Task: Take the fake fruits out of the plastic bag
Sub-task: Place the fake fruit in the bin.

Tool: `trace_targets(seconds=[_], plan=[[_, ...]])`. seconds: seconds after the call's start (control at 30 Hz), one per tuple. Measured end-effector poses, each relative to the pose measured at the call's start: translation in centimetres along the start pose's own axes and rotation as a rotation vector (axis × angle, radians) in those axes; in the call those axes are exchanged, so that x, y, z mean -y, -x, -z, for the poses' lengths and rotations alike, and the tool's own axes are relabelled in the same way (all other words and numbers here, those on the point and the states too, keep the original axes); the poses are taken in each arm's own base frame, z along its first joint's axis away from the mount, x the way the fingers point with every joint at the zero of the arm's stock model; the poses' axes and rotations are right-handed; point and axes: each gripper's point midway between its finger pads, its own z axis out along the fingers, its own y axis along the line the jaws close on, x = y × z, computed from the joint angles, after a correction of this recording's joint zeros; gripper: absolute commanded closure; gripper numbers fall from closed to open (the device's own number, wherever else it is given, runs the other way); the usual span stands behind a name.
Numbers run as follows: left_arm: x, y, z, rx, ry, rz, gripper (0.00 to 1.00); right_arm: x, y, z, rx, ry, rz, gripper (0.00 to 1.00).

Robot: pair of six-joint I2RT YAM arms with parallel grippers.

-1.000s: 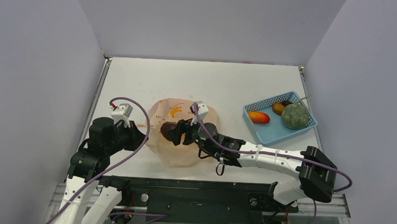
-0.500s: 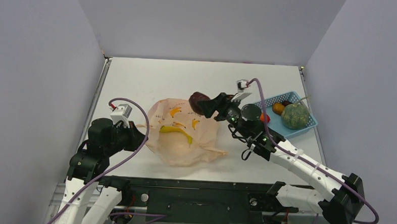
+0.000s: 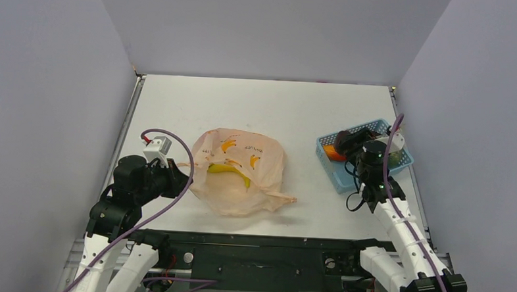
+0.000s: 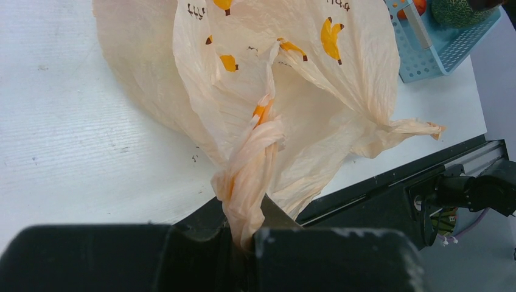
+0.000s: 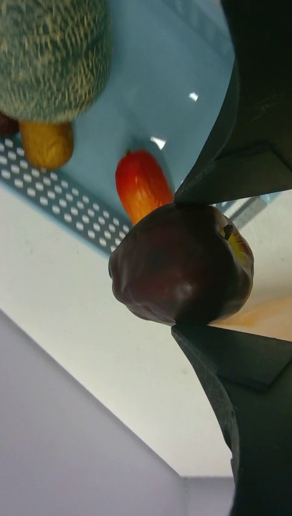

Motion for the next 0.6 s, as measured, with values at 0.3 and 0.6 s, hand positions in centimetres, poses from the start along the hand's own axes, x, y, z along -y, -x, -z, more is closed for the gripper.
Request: trace_targets(seconds=[0.3, 0.6], plan=[[0.0, 0.0, 0.0, 0.000, -0.001, 0.000, 1.00, 7.5, -0.4, -1.5, -0.018, -0.306, 0.041, 1.00], [0.1, 0.0, 0.1, 0.001, -0.004, -0.002, 1.00, 10.8, 0.3, -1.7, 0.053, -0.408, 0.054, 0.72]])
